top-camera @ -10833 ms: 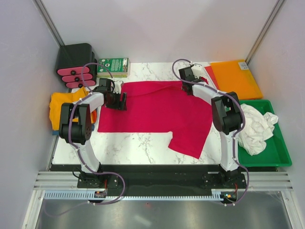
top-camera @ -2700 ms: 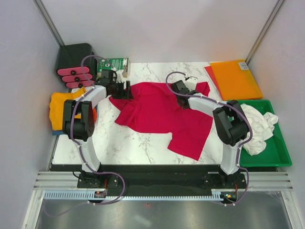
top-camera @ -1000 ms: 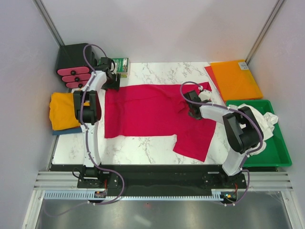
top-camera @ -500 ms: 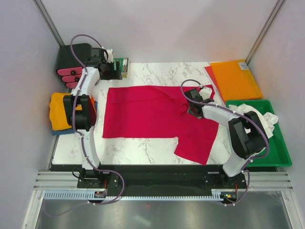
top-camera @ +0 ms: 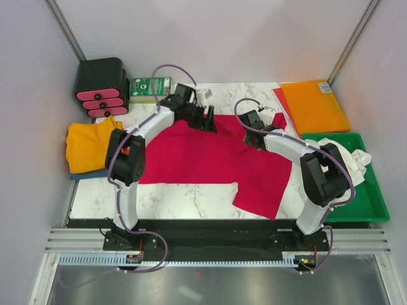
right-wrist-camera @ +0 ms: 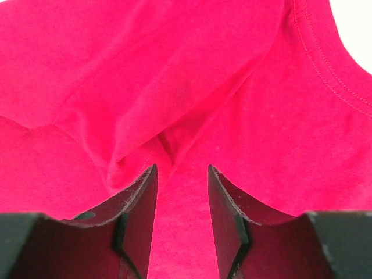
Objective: Fold and stack the t-shirts
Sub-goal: Fold the tshirt
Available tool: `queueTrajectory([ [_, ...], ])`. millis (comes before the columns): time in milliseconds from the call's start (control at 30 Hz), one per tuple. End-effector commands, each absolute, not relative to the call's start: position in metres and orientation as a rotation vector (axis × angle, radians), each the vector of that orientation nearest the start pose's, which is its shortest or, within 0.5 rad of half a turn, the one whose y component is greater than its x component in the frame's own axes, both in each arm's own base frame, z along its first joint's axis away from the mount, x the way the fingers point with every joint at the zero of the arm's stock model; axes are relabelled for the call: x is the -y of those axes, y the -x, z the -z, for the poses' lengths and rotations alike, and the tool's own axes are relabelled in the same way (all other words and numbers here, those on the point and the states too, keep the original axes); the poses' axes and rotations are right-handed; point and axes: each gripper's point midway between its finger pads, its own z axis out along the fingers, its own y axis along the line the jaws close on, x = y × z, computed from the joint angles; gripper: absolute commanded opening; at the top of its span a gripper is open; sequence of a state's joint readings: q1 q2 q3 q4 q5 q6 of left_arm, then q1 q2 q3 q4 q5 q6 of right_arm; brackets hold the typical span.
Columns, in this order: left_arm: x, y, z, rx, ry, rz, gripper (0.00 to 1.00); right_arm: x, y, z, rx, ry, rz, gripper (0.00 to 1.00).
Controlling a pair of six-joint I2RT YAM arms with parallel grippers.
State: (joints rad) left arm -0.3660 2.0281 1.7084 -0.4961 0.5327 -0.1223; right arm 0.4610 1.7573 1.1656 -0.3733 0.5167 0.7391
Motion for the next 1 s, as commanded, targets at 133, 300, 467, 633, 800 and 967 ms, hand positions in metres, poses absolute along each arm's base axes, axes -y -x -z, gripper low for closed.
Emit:
queueTrajectory([
  [133, 0.327, -0.393, -0.095, -2.411, -0.762, 0.937, 0.79, -0.127, -0.418, -0.095, -2.238, -0.509, 0.129, 0.47],
  [300, 0.349, -0.371, -0.082, -2.415, -0.834, 0.925, 0.79, -0.125, -0.42, -0.098, -2.224, -0.515, 0.138, 0.47],
  [467, 0.37, -0.363, -0.068, -2.403, -0.892, 0.857, 0.79, -0.117, -0.413, -0.098, -2.218, -0.521, 0.164, 0.47],
  [633, 0.394, -0.374, -0.061, -2.357, -0.935, 0.777, 0.78, -0.106, -0.407, -0.095, -2.217, -0.541, 0.186, 0.46],
  [800, 0.414, -0.385, -0.046, -2.319, -0.986, 0.7, 0.77, -0.097, -0.401, -0.093, -2.22, -0.555, 0.202, 0.46],
  [967, 0.413, -0.4, -0.034, -2.308, -0.98, 0.613, 0.75, -0.093, -0.397, -0.091, -2.223, -0.554, 0.205, 0.45],
])
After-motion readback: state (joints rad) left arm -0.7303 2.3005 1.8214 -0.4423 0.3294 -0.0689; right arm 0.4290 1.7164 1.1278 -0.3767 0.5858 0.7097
